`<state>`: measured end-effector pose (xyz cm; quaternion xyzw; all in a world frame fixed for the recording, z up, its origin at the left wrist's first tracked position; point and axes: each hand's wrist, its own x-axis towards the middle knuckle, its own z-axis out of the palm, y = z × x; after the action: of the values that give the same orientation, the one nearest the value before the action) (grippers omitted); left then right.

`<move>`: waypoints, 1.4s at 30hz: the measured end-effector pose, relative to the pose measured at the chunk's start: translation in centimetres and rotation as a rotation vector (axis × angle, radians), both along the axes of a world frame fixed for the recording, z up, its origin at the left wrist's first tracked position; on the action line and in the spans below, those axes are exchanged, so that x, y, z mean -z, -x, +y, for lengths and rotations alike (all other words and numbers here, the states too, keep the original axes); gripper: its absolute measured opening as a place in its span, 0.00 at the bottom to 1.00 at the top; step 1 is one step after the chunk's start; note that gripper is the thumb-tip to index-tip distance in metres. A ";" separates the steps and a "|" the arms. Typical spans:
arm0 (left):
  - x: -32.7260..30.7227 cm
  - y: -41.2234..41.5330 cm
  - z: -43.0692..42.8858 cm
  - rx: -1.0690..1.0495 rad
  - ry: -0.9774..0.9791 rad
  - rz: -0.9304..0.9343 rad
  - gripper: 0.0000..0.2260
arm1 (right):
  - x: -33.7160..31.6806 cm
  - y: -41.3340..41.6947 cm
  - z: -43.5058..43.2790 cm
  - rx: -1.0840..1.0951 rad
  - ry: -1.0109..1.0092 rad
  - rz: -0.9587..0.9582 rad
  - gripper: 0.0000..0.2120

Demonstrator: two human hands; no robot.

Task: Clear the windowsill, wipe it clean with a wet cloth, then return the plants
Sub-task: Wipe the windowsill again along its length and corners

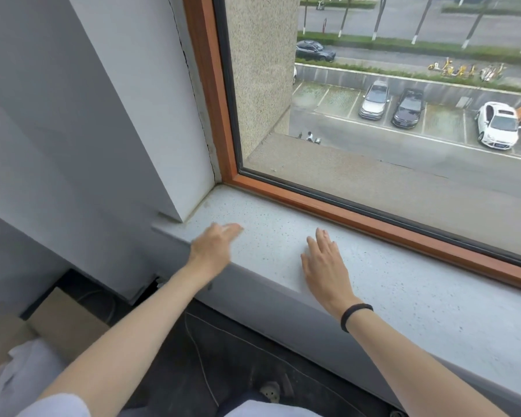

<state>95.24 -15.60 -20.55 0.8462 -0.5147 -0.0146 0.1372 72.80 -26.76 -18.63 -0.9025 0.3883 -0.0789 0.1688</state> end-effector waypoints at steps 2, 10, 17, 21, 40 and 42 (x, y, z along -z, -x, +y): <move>-0.1 -1.9 -0.2 -0.179 -0.068 0.056 0.20 | 0.3 0.4 0.2 -0.010 0.015 0.017 0.19; -1.5 7.3 -3.8 0.376 -0.077 0.052 0.21 | 0.1 0.6 -2.7 0.121 0.031 -0.027 0.20; -0.5 1.3 -4.3 -0.236 0.035 0.040 0.17 | 0.3 2.2 -3.6 0.175 -0.033 0.006 0.16; -0.7 6.1 -4.9 -0.221 0.086 0.035 0.17 | 0.5 4.0 -2.8 0.177 0.043 -0.090 0.16; -0.4 11.0 -4.1 -0.197 0.144 -0.009 0.20 | -0.5 7.4 -1.4 0.073 0.126 0.033 0.23; 0.1 15.2 -3.3 -0.013 0.169 0.015 0.18 | -0.3 7.7 -1.5 0.098 0.120 0.025 0.22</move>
<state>80.06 -18.88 -20.64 0.8348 -0.5075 0.0235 0.2121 65.09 -28.21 -18.31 -0.8918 0.4287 -0.0992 0.1054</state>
